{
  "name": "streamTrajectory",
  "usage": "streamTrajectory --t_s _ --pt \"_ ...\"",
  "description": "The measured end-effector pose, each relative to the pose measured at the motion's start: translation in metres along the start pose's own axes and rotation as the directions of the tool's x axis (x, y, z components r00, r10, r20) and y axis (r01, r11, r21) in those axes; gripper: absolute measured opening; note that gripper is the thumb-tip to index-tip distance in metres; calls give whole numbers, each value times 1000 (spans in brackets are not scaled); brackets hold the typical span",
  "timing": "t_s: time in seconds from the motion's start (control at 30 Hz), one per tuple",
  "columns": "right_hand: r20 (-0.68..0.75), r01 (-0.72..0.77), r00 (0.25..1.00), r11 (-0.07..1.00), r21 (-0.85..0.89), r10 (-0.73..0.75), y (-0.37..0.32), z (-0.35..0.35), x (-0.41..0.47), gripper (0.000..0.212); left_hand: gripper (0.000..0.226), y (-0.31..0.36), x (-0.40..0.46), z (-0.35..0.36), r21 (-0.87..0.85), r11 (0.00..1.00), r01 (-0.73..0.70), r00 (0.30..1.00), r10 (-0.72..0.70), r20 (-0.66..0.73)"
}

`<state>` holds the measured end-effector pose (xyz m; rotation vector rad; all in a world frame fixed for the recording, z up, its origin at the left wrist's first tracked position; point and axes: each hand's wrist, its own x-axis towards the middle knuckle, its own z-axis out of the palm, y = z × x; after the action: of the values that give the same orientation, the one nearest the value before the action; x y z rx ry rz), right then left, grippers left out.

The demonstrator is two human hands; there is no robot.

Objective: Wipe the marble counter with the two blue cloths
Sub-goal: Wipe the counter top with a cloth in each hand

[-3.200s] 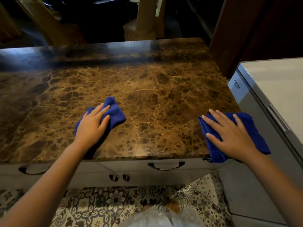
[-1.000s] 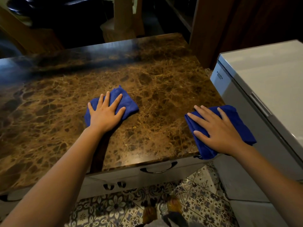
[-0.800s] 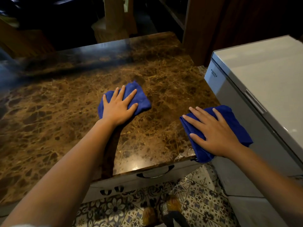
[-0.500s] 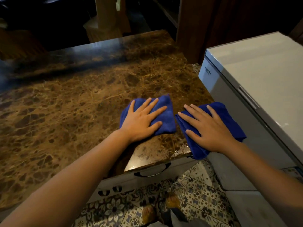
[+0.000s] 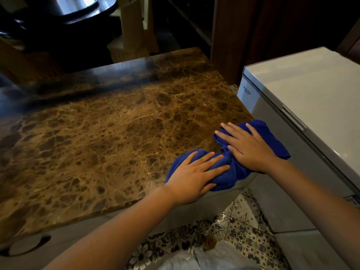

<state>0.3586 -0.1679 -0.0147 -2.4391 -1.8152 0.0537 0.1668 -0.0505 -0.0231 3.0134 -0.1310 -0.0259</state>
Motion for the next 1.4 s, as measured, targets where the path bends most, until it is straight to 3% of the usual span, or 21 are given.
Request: streamTrajectory --t_s 0.4,0.63,0.87,1.0,1.1,1.3,1.4 --pt "16 -4 1000 1000 4 4 0 -2 -1 63 37 -4 -43 -2 -170 967 -192 977 171 -129" --pt "-6 2 1000 1000 22 -2 -1 1 0 47 35 -1 -69 -8 -154 969 -193 977 175 -120" --pt "5 2 1000 998 58 -2 -1 -1 0 56 37 -6 -69 -34 -235 968 -87 966 25 -258" --pt "-45 -10 999 984 177 18 0 -10 -3 58 39 -17 -50 -47 -207 977 -46 950 -21 -313" --pt "-112 -11 993 987 158 28 4 -14 -11 60 43 -31 -34 -56 -174 985 8 943 -66 -327" --pt "-82 -48 995 985 164 62 22 -6 -26 70 47 -62 11 -68 -233 966 112 922 -188 -337" --pt "-101 -55 992 989 140 70 19 -2 -25 63 44 -72 41 -71 -299 943 145 911 -245 -331"
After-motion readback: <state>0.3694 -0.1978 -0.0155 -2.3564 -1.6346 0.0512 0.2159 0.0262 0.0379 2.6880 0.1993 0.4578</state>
